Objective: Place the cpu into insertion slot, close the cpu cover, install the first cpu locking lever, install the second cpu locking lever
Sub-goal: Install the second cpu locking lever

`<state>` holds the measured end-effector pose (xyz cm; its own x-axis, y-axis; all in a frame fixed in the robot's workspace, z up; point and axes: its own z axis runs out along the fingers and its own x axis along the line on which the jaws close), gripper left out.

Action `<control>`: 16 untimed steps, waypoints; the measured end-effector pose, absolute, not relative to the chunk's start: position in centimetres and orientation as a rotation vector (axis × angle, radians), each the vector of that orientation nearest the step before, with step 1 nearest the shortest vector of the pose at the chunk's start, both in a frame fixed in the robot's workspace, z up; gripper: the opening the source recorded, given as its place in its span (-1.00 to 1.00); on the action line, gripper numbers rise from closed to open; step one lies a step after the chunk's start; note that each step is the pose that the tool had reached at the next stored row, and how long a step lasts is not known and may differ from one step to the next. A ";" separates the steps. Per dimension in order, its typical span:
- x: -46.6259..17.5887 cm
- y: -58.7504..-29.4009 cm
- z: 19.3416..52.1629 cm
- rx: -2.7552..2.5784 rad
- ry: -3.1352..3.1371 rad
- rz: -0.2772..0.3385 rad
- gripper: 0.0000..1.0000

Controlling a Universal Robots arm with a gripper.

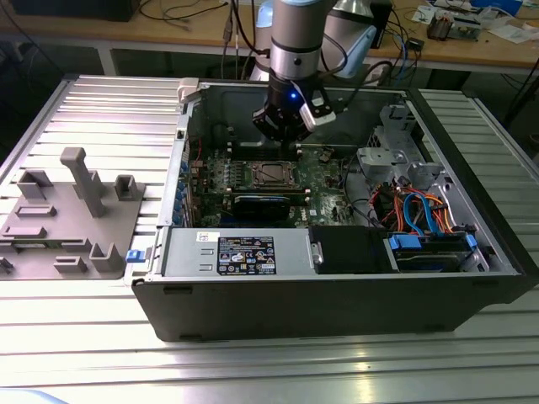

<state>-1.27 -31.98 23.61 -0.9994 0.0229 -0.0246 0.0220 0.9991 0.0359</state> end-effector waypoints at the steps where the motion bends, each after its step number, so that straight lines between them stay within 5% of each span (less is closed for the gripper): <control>1: -1.3 -32.1 23.6 0.035 3.116 0.056 -0.79; 16: -1.3 -32.9 23.9 0.026 3.116 0.056 -0.79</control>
